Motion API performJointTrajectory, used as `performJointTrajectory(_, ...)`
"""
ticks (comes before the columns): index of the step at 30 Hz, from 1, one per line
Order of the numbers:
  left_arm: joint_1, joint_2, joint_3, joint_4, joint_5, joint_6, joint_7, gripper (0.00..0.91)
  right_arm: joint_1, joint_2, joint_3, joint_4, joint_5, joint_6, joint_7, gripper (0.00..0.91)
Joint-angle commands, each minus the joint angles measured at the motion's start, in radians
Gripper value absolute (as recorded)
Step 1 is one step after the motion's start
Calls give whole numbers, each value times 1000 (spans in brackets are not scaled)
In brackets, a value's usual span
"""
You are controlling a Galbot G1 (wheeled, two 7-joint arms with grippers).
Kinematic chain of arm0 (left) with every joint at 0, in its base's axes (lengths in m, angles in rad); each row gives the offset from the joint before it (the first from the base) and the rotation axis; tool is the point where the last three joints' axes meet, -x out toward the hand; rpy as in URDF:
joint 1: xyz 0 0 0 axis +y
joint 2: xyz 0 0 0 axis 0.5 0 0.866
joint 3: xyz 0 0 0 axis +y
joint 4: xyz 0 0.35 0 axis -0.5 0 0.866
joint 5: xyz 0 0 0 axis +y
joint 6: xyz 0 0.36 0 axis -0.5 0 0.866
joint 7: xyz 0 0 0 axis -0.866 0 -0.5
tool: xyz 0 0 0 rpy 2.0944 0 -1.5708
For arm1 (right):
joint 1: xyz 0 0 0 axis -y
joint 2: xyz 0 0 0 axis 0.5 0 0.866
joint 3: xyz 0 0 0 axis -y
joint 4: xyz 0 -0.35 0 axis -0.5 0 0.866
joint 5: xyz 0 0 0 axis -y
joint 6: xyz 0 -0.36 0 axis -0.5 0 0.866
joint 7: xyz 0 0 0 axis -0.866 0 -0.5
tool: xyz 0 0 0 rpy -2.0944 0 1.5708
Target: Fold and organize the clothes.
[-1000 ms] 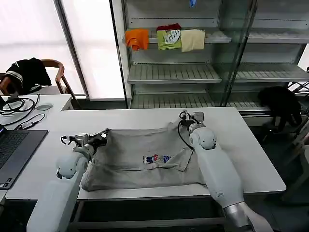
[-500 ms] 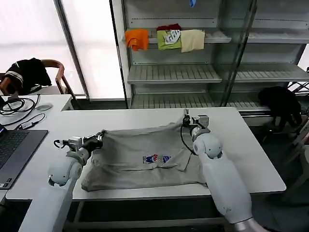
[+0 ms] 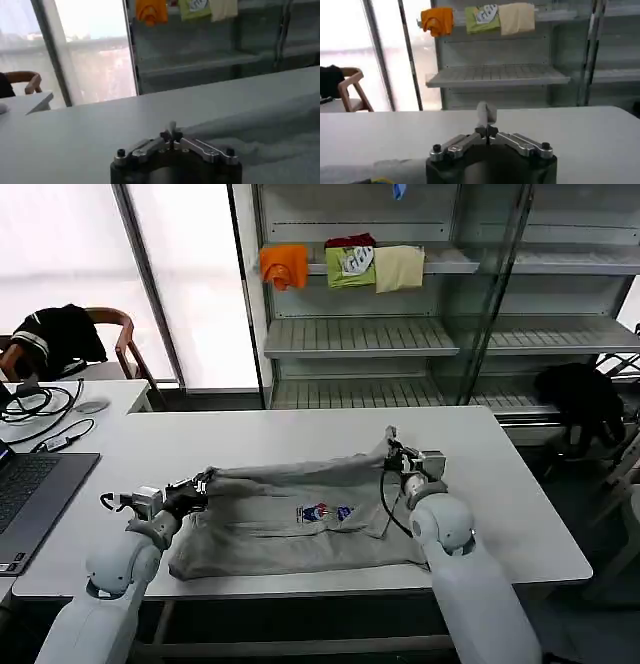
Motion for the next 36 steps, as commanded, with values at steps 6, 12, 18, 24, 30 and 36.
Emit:
performJointTrajectory(6, 176, -20, -35, -104, 43, -16, 9, 20, -286, -20, 42, 215, -30, 5, 9, 0)
performJointTrajectory(12, 214, -30, -43, -118, 68, -24, 18, 20, -344, -30, 64, 216, -42, 22, 11, 0)
performJointTrajectory(18, 233, -34, -51, -120, 91, -29, 21, 20, -371, -43, 79, 212, -42, 37, 15, 0)
performJointTrajectory(24, 243, -47, -51, -122, 114, -38, 29, 20, -389, -46, 79, 225, -44, 38, 16, 0)
performJointTrajectory(30, 252, -61, -50, -120, 139, -50, 38, 20, -417, -43, 66, 221, -61, 58, 14, 0)
performJointTrajectory(36, 241, -64, -48, -131, 147, -44, 34, 907, -404, -37, 69, 188, -65, 67, 21, 0)
